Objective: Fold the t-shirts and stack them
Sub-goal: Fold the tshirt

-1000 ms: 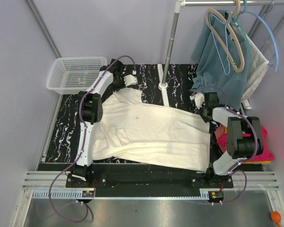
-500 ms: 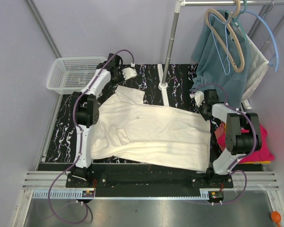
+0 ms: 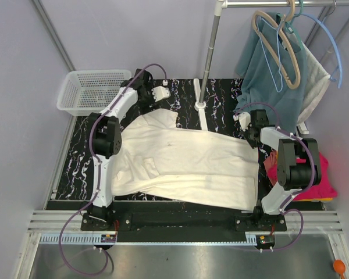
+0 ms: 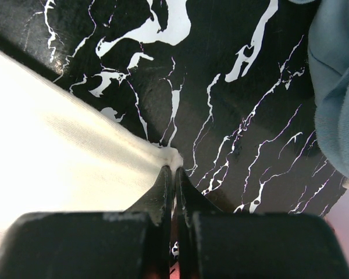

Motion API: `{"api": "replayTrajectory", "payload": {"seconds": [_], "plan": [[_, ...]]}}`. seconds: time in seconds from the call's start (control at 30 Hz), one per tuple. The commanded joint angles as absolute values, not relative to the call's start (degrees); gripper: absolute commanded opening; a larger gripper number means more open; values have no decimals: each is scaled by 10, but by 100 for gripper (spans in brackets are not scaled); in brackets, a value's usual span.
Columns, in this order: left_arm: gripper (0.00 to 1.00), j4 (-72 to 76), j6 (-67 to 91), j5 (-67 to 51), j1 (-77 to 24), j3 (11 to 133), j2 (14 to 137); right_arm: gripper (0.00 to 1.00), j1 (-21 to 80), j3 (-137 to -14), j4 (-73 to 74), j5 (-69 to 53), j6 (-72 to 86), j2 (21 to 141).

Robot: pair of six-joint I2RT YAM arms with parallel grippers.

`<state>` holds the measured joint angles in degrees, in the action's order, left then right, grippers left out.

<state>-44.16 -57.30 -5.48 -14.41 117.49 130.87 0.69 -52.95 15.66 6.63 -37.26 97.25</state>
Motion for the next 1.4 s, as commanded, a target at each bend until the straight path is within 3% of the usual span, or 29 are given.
{"api": "replayTrajectory", "payload": {"seconds": [0.0, 0.27, 0.63, 0.7, 0.8, 0.87, 0.9, 0.93, 1.37], "plan": [[85, -433, -545, -70, -145, 1209, 1344, 0, 4, -508, 171, 66, -367, 982], [99, -439, -535, -80, -146, 1209, 1370, 0, 5, -493, 163, 72, -373, 976], [97, -490, -590, -47, -147, 1211, 1417, 0, 5, -490, 163, 69, -369, 977], [80, -496, -597, -47, -149, 1211, 1423, 0, 6, -487, 161, 72, -373, 976], [46, -497, -599, -48, -150, 1208, 1426, 0, 7, -484, 159, 75, -374, 975], [33, -500, -599, -48, -155, 1197, 1425, 0, 6, -484, 158, 75, -374, 976], [10, -499, -599, -47, -155, 1191, 1422, 0, 5, -486, 158, 74, -373, 976], [0, -500, -599, -47, -156, 1186, 1419, 0, 6, -485, 158, 74, -373, 977], [0, -461, -563, -25, -163, 1124, 1272, 0, 14, -500, 170, 76, -366, 963]]}}
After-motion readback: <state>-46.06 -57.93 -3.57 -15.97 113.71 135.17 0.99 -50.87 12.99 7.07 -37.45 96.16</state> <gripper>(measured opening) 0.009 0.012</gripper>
